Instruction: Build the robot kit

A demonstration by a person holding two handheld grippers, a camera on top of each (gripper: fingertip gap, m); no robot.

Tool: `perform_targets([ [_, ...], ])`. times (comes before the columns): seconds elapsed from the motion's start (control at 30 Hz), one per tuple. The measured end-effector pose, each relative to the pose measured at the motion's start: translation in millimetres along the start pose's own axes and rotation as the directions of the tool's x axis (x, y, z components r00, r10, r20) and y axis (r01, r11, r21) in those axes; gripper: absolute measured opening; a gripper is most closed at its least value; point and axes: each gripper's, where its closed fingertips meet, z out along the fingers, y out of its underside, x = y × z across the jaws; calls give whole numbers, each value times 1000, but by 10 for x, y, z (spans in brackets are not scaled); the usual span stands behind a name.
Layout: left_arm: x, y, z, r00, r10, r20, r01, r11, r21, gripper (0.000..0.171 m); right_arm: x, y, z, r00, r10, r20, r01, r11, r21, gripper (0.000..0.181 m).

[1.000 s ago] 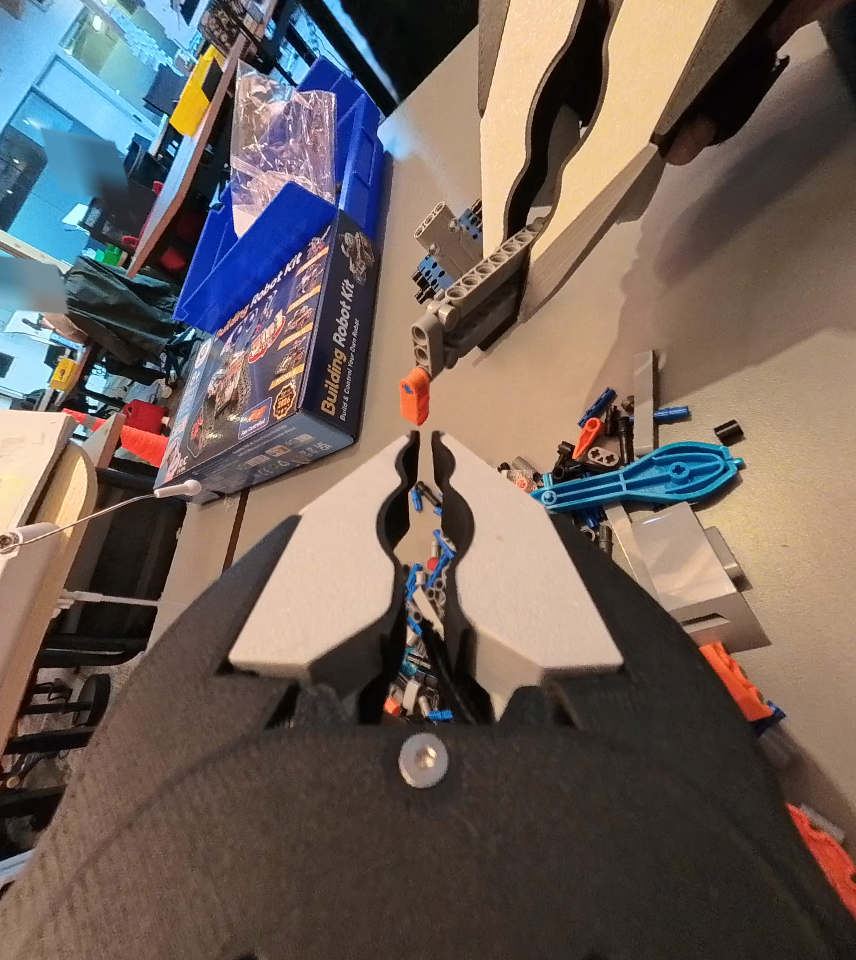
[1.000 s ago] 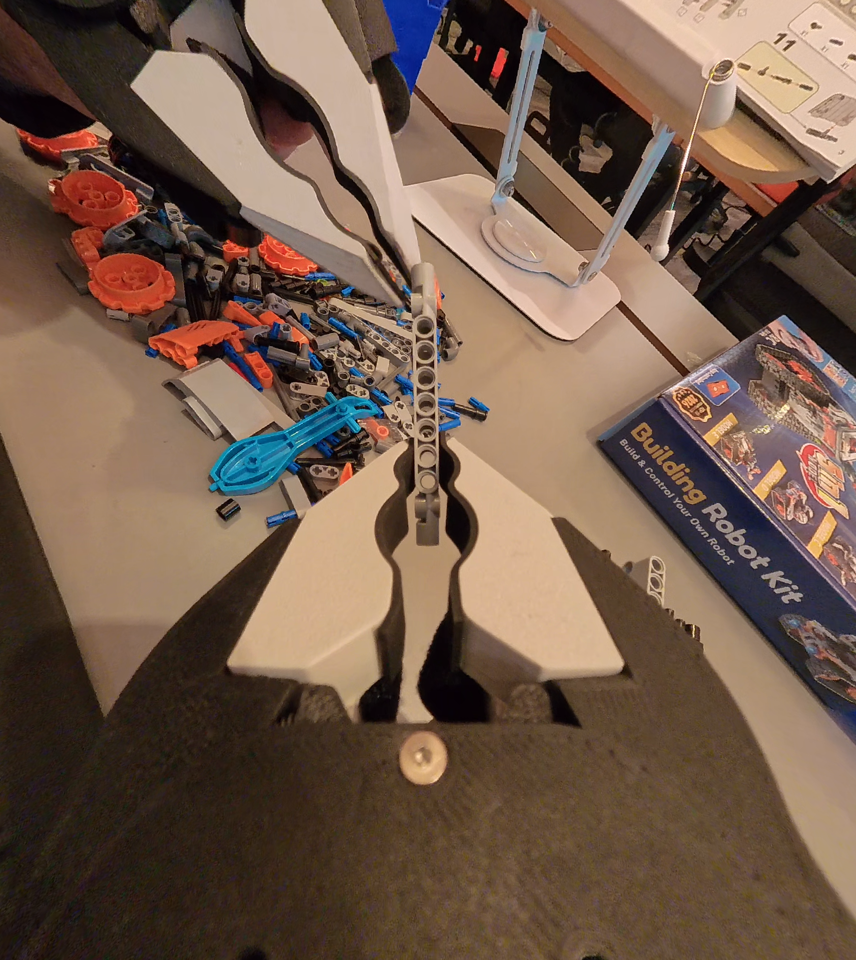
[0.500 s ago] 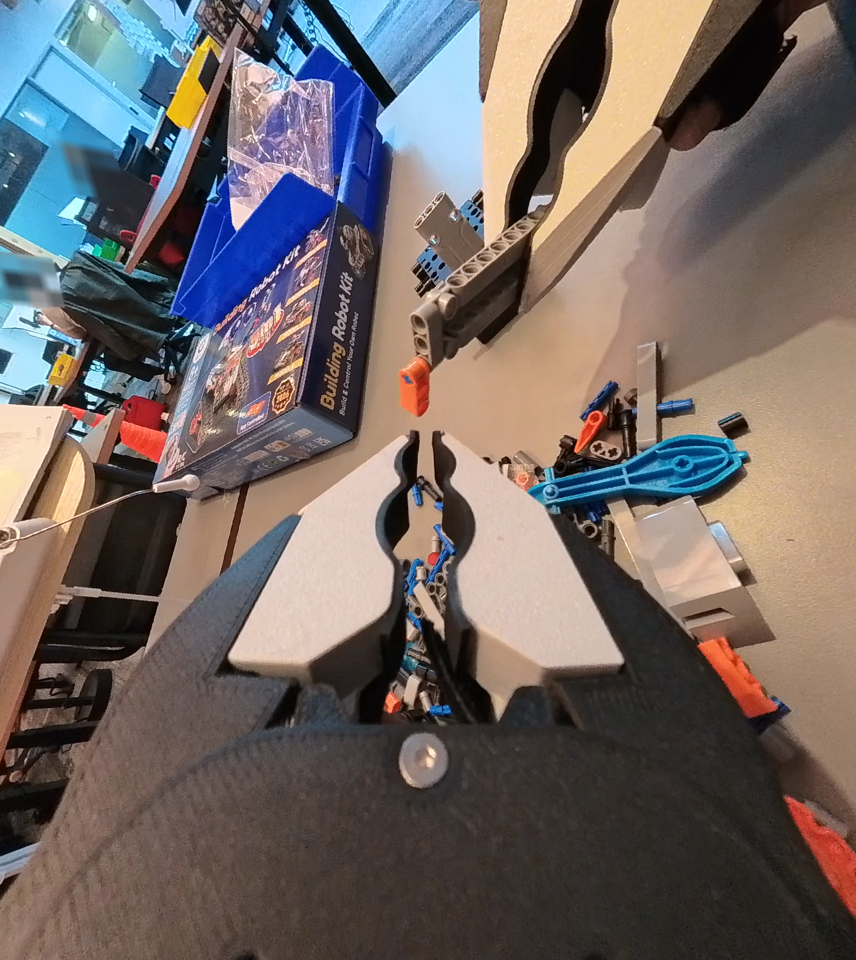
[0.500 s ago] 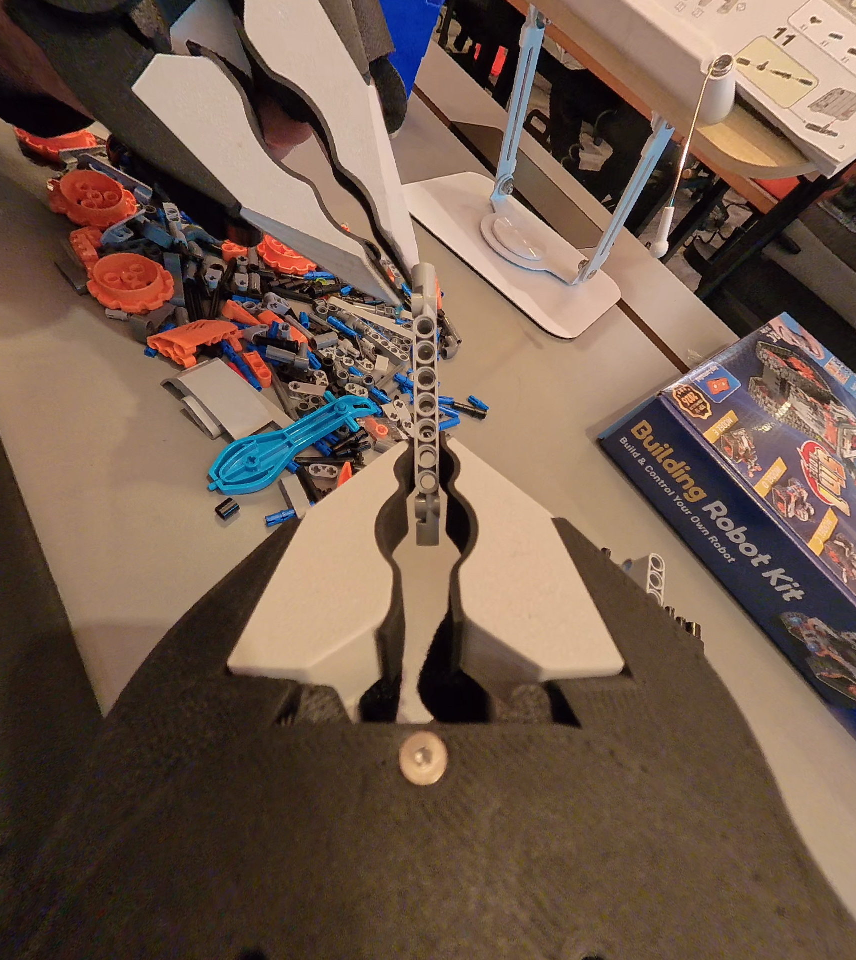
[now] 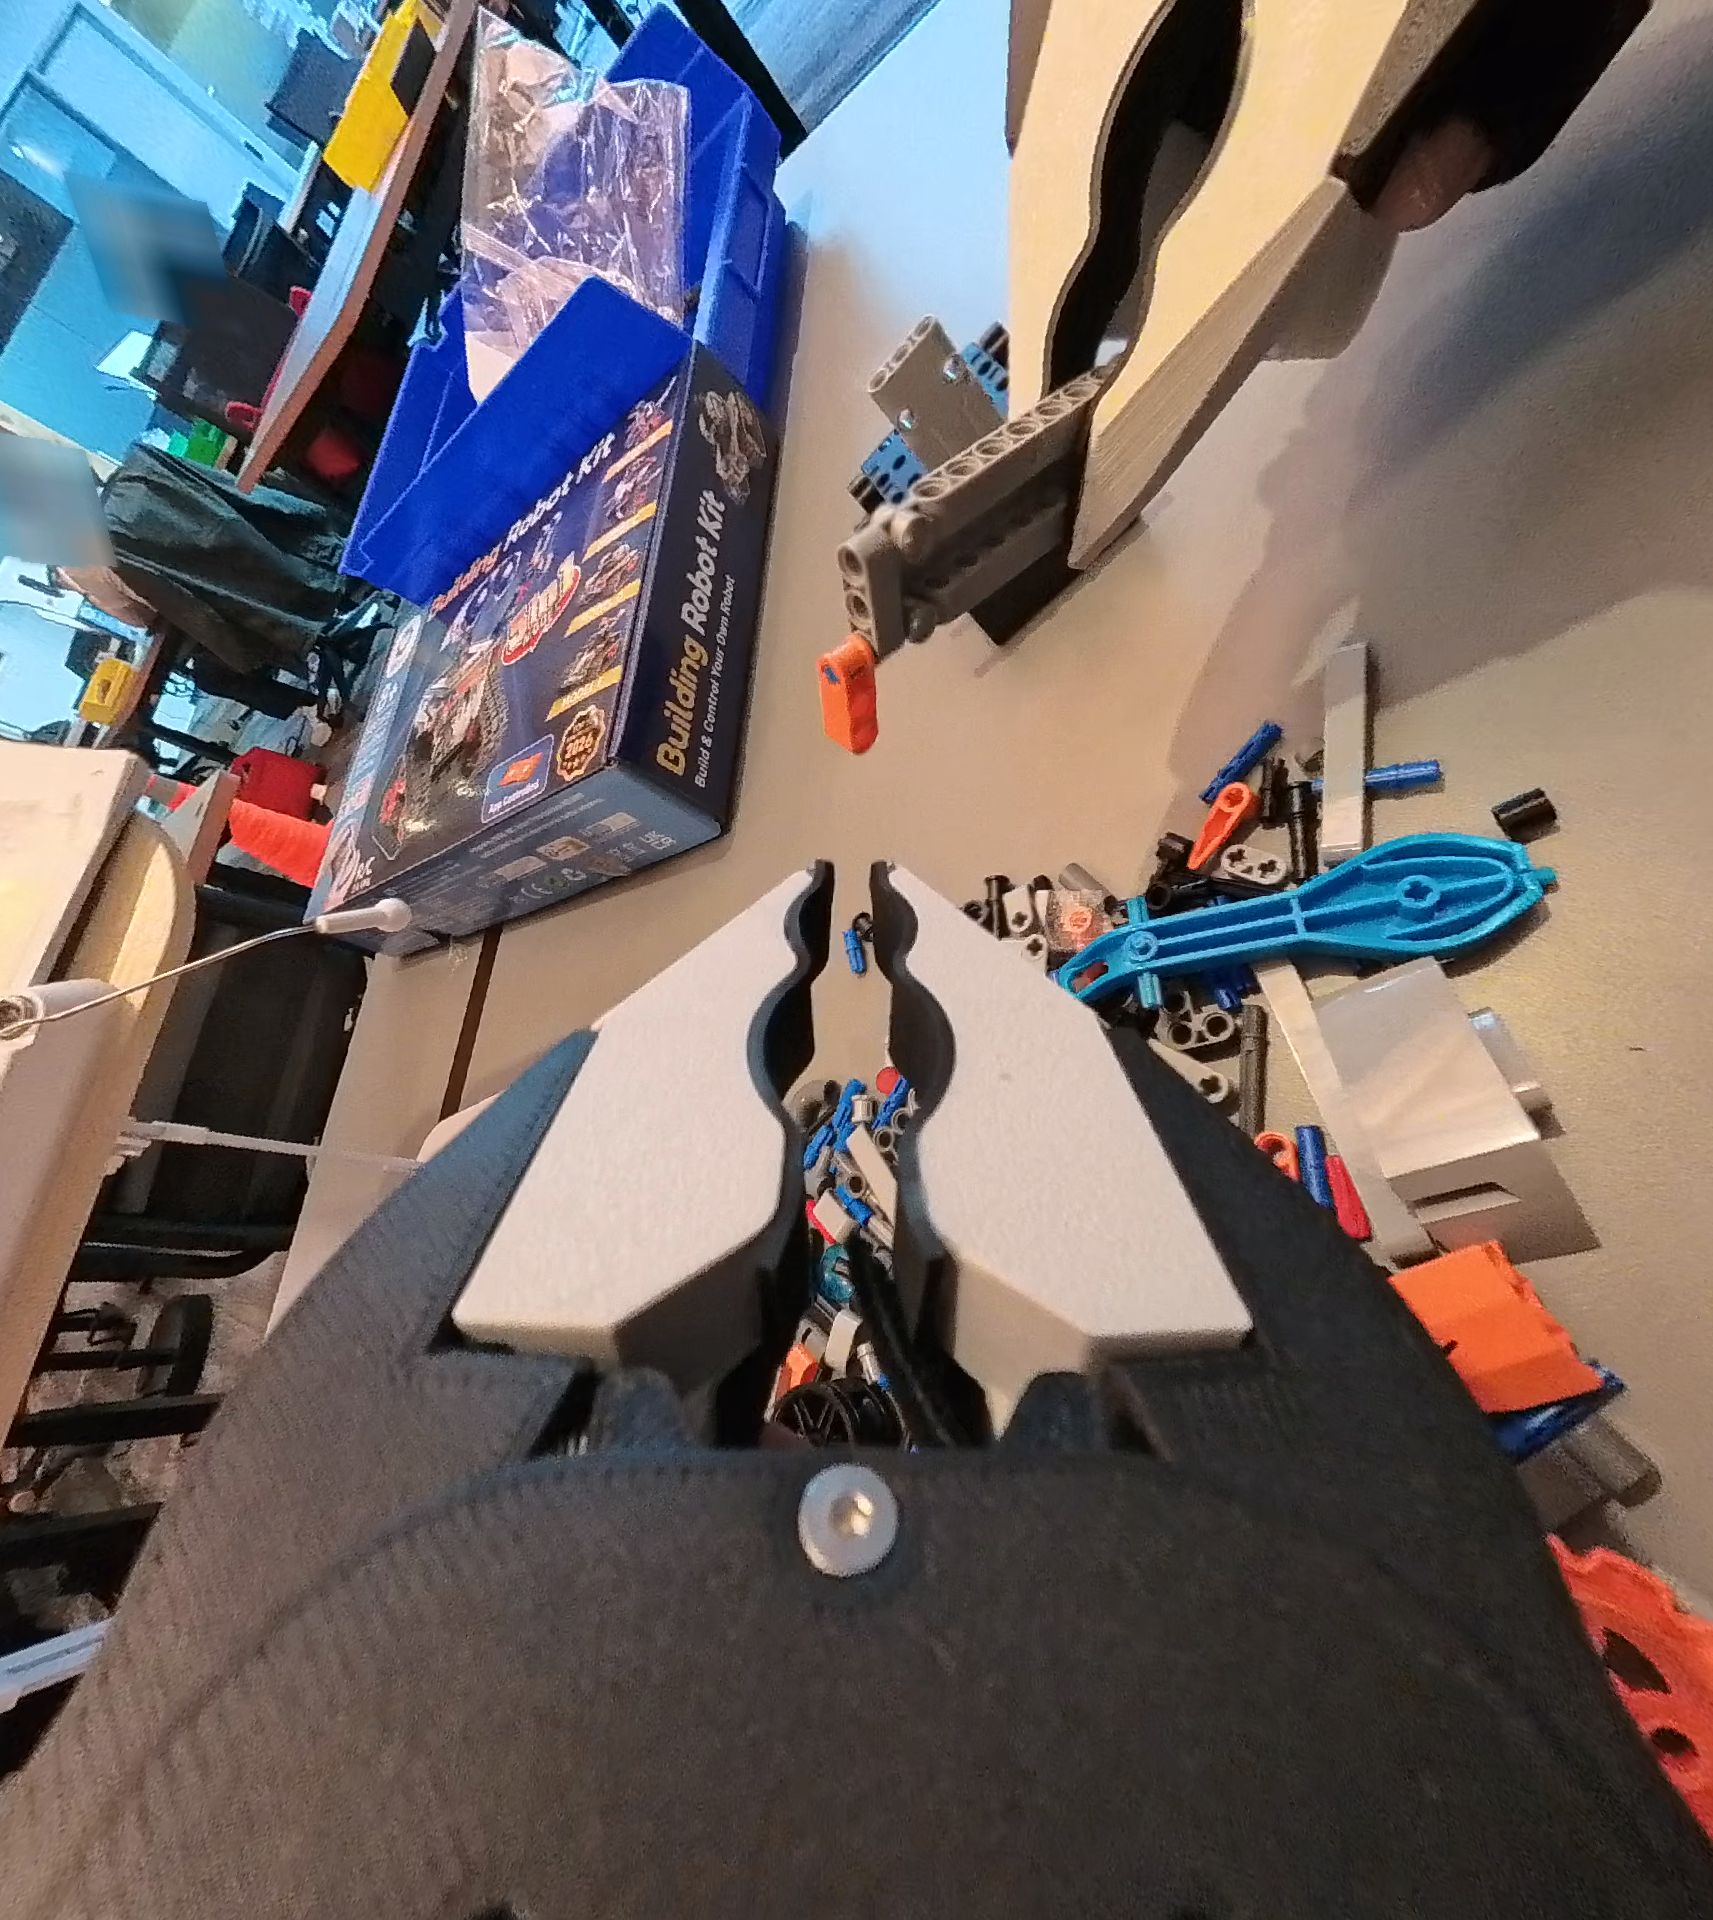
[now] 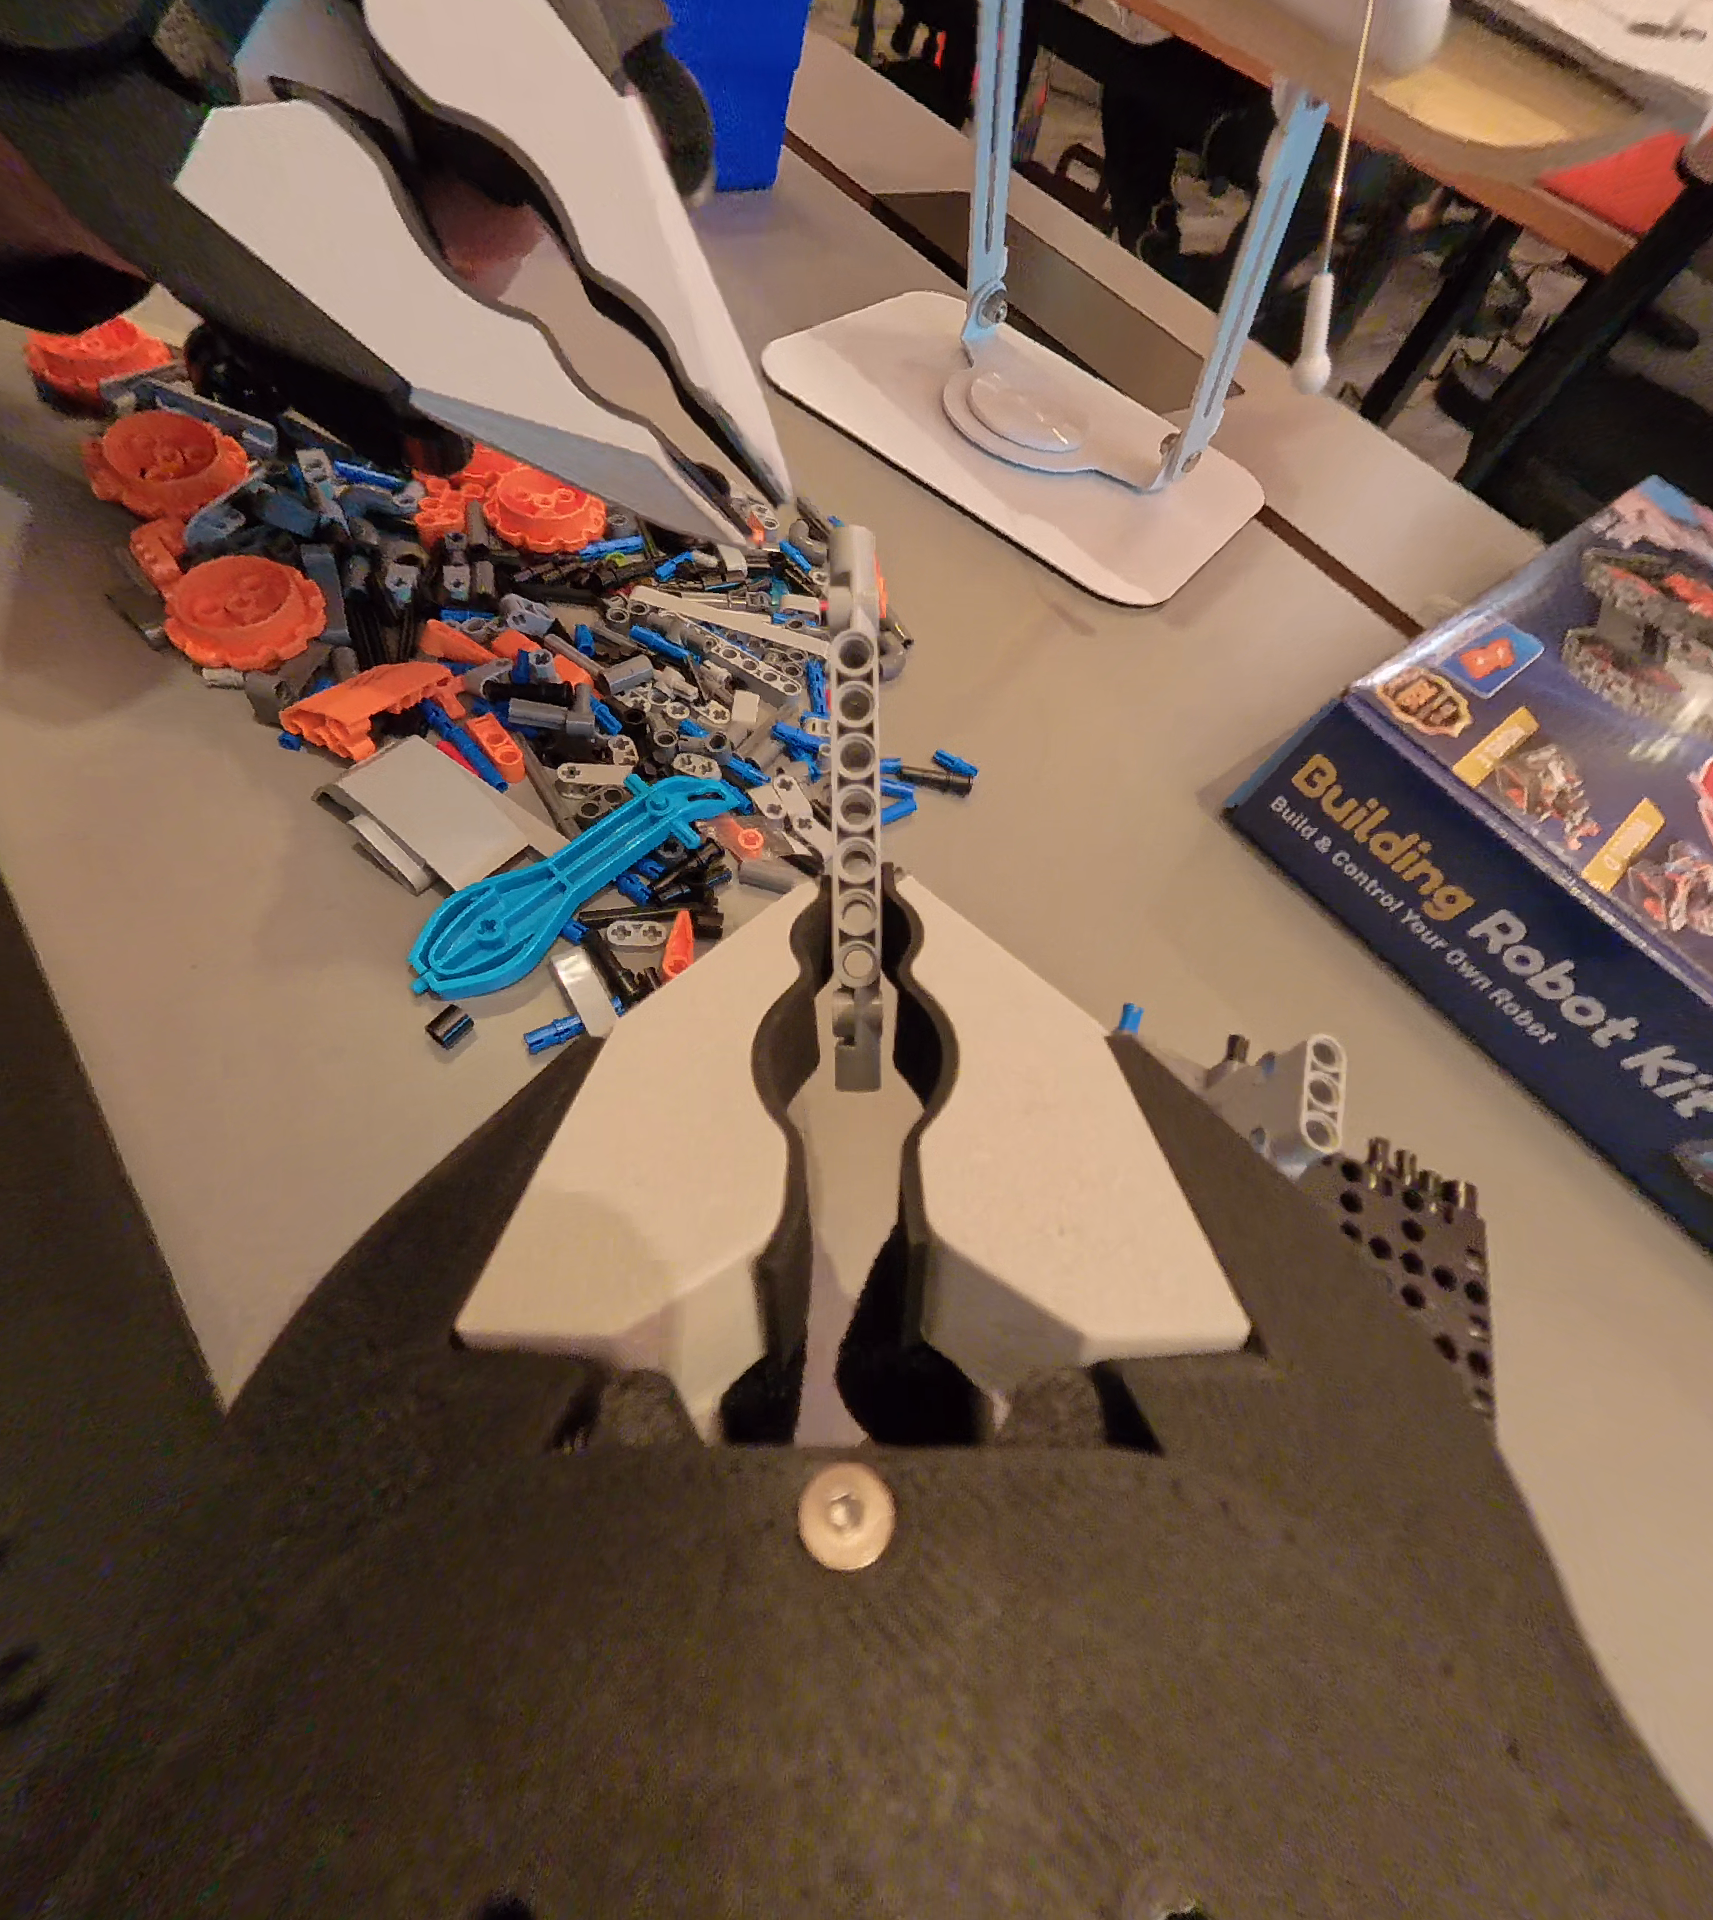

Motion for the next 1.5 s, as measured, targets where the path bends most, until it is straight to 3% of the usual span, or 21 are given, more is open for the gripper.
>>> perform_targets([
  [0.33,20,53,30,1000,-5,-17,5,1000,-21,7,58,79,3,970,227,89,-227,974,-9,6],
  [0.63,25,177,27,999,-8,-51,4,997,-83,8,35,434,56,946,313,89,-291,936,-198,6],
  [0.8,84,201,63,994,-44,-99,35,995,-93,13,-122,298,34,950,256,178,-230,961,-152,5],
  [1.0,273,-3,68,954,-162,-252,166,986,-5,25,-379,103,-14,939,159,305,-145,987,-69,5],
  [1.17,344,-52,39,935,-177,-308,192,981,20,8,-426,64,-45,935,132,328,-125,991,-43,6],
  [1.37,112,-74,28,971,-155,-183,166,985,48,27,-353,0,-52,934,176,312,-180,984,-14,5],
  [1.5,155,-134,62,993,-21,-114,26,999,38,27,-379,-93,-72,914,209,349,-230,973,20,5],
])
